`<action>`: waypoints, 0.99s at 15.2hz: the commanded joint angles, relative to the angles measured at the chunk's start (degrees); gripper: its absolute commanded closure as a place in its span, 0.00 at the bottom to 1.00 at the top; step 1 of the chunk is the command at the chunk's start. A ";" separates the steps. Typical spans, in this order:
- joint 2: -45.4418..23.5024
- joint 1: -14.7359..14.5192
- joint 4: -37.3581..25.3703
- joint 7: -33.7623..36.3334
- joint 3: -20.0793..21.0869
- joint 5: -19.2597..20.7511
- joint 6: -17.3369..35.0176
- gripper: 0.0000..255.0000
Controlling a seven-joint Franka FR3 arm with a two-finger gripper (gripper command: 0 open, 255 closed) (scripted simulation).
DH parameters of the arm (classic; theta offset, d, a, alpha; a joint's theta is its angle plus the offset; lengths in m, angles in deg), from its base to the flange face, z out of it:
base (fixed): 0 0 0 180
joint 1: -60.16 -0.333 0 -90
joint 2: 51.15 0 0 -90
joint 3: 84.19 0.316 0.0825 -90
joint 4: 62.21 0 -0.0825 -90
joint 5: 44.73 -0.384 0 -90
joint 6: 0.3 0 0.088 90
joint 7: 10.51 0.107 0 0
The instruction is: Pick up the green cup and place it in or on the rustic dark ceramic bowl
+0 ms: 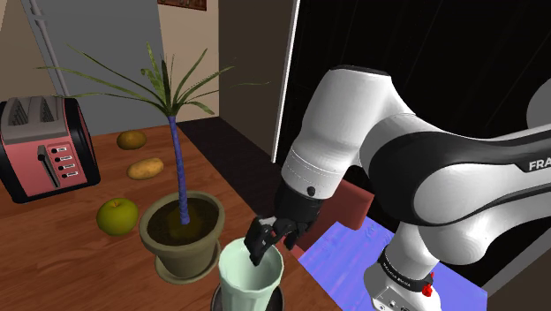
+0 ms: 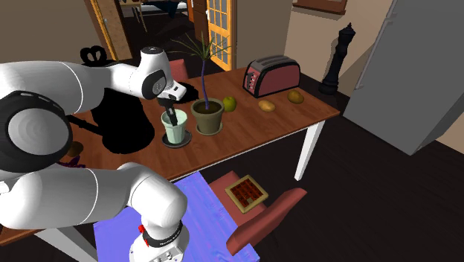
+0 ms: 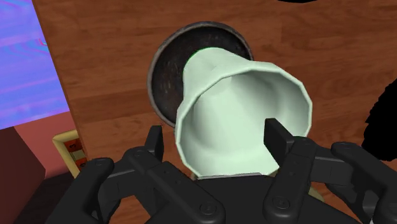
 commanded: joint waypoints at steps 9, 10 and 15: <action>3.96 -0.04 -4.19 0.48 -3.73 2.24 -8.41 0.00; 3.96 -0.04 -4.19 0.48 -3.72 2.24 -8.41 0.00; 3.95 -0.04 -4.19 0.48 -3.72 2.24 -8.41 0.00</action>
